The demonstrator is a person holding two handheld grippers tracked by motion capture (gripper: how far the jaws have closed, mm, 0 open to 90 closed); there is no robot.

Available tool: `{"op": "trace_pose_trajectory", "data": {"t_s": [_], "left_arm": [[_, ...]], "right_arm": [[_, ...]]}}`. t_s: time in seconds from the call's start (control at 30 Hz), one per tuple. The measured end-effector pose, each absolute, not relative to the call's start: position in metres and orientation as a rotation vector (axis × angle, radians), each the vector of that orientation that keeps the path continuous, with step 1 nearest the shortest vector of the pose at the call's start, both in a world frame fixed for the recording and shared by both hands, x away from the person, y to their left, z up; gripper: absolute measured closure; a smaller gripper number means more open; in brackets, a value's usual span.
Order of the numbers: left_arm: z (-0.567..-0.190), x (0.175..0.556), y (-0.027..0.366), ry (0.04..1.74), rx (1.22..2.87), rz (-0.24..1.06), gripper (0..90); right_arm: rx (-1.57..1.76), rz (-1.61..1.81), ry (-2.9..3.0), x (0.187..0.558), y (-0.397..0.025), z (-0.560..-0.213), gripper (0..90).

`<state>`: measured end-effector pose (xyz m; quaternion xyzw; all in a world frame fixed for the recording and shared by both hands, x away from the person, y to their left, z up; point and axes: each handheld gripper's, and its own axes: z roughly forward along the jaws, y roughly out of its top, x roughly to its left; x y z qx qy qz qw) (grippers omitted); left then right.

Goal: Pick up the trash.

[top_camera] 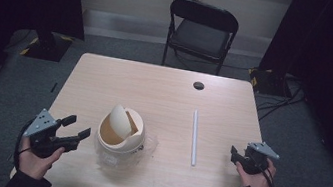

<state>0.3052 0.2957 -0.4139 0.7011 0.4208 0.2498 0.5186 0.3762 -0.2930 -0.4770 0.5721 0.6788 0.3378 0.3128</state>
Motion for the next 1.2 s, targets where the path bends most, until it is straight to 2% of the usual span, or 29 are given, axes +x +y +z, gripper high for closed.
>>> {"op": "trace_pose_trajectory", "data": {"t_s": [0.2, 0.47, 0.53, 0.8, 1.2], "left_arm": [[-0.445, 0.303, 0.312, 1.116, 1.718, 0.596, 28.2], [-0.482, 0.312, 0.316, 1.214, 1.818, 0.576, 29.5], [-0.489, 0.314, 0.314, 1.229, 1.849, 0.571, 29.6], [-0.499, 0.319, 0.309, 1.263, 1.924, 0.58, 30.0], [-0.501, 0.321, 0.306, 1.296, 1.961, 0.58, 29.7]], "right_arm": [[1.463, 0.945, 1.826, 0.383, -0.273, -0.46, 40.0], [1.405, 0.971, 1.867, 0.405, -0.244, -0.446, 40.1], [1.414, 0.983, 1.889, 0.411, -0.235, -0.445, 42.6], [1.427, 0.994, 2.023, 0.439, -0.194, -0.451, 50.3], [1.45, 0.894, 2.162, 0.458, -0.166, -0.475, 63.4]]}}
